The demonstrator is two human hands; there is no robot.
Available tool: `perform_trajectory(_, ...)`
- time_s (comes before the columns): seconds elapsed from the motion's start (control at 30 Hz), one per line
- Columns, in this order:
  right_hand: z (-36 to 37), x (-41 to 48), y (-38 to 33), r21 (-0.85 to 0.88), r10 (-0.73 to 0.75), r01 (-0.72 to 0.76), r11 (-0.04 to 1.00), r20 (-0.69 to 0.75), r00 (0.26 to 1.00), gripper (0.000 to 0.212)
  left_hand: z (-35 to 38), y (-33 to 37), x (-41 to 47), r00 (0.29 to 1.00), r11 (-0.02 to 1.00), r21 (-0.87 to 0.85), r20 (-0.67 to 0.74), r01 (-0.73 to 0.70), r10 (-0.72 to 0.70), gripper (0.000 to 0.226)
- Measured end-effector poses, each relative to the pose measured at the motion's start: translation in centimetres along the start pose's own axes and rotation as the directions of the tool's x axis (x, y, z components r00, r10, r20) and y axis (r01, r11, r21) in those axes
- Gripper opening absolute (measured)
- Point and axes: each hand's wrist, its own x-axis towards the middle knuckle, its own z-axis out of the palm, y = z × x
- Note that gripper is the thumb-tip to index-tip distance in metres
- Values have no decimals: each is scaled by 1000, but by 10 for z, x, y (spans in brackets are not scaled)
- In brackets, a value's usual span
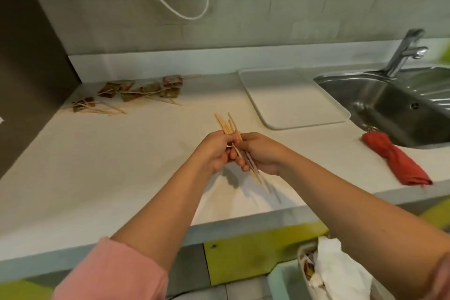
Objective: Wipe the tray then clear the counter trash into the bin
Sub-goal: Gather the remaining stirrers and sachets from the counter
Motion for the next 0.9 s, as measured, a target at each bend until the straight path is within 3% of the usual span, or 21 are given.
perform_trajectory(0.17, -61, -66, 40, -34, 49, -46, 998, 63, 997, 26, 71, -40, -25, 987, 1000, -12, 160, 17, -15, 23)
perform_trajectory(0.3, -106, -110, 75, 29, 115, -124, 992, 217, 970, 22, 114, -69, -45, 955, 998, 32, 291, 52, -59, 15)
perform_trajectory(0.5, -164, -162, 142, 8, 267, -295, 956, 404, 875, 23, 162, -130, -60, 872, 953, 248, 412, 174, -266, 18)
perform_trajectory(0.6, -179, -179, 177, -46, 369, -388, 920, 429, 824, 23, 177, -167, -63, 821, 915, 280, 418, 290, -388, 18)
perform_trajectory(0.73, -189, -188, 226, -199, 538, -500, 843, 330, 776, 21, 191, -214, -59, 785, 817, 284, 248, 501, -567, 14)
perform_trajectory(0.83, -190, -188, 260, -381, 653, -589, 713, 55, 755, 16, 195, -242, -54, 787, 763, 312, 73, 566, -613, 26)
perform_trajectory(0.9, -190, -186, 281, -484, 664, -635, 602, -138, 735, 14, 195, -250, -53, 794, 752, 323, 4, 574, -608, 15)
